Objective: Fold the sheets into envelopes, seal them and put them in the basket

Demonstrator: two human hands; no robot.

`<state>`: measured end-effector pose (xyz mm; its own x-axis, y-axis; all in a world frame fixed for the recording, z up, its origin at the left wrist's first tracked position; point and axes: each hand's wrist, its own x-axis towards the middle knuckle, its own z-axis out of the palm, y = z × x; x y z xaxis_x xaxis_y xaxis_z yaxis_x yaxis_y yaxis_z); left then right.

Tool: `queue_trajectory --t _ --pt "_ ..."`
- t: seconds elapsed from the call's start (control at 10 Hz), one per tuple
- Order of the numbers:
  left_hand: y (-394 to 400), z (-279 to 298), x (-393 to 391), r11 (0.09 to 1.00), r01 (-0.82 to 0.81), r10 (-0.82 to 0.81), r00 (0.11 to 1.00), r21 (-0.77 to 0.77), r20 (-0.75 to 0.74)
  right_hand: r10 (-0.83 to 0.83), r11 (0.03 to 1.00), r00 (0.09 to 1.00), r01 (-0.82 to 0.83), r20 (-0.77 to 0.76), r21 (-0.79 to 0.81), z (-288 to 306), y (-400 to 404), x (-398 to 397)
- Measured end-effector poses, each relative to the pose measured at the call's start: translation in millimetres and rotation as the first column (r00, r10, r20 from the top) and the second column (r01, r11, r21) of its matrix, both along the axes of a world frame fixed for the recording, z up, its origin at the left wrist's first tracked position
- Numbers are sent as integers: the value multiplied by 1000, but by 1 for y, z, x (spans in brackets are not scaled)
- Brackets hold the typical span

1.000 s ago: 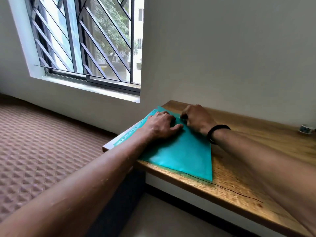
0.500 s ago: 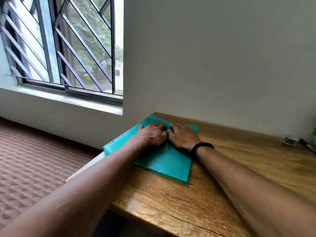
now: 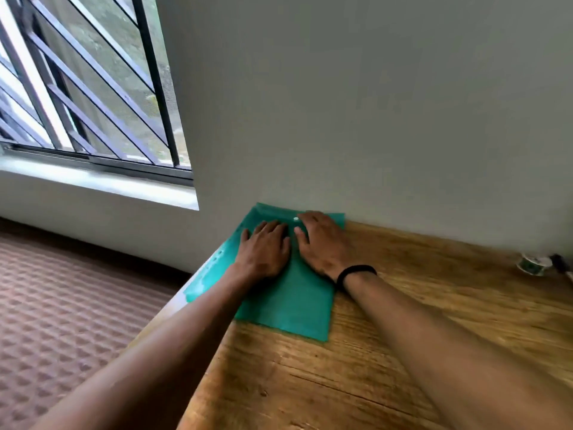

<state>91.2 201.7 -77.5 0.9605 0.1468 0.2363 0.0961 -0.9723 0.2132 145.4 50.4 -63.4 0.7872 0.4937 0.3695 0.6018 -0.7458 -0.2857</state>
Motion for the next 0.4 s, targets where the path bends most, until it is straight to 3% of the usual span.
queue_trajectory --t 0.1,0.2,0.3,0.4 --pt "-15 16 -17 1000 -8 8 995 -7 100 -88 978 996 93 -30 184 10 -33 -44" --pt "-43 30 -44 997 52 -44 992 -64 117 -114 983 984 132 -140 129 6 -76 -104" --pt "-93 55 -114 964 191 -212 972 -186 -101 -198 978 884 208 -424 -25 11 -141 -191" --pt "-113 57 -132 912 379 -397 912 -157 -102 -239 971 826 210 -510 -116 40 -164 -207"
